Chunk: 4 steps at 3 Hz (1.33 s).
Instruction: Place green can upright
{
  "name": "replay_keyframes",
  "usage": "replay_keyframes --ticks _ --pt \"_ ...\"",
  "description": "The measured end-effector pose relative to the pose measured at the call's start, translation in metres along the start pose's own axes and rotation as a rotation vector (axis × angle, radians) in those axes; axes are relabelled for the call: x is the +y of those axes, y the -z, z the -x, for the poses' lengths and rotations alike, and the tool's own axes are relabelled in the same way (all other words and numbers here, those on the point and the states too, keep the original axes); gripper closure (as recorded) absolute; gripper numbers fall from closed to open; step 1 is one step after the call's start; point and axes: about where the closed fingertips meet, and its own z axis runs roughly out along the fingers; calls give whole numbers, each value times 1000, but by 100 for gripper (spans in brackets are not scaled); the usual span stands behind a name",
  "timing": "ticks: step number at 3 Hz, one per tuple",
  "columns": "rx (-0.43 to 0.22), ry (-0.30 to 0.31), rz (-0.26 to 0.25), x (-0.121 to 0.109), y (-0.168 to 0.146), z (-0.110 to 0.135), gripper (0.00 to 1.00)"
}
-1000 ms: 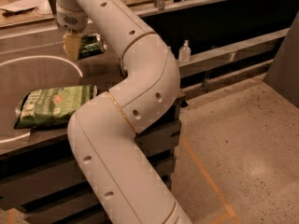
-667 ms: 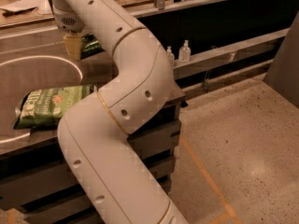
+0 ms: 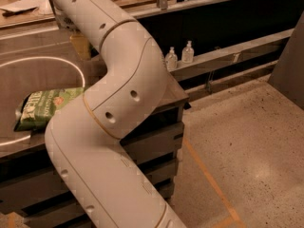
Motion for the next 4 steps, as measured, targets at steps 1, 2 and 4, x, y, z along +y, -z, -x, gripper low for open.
replay_keyframes --ticks 1,2,4 --pt "-21 -52 13 5 21 -30 100" --pt "-151 -76 25 9 41 -42 100" --pt "-374 -87 19 29 72 -63 100"
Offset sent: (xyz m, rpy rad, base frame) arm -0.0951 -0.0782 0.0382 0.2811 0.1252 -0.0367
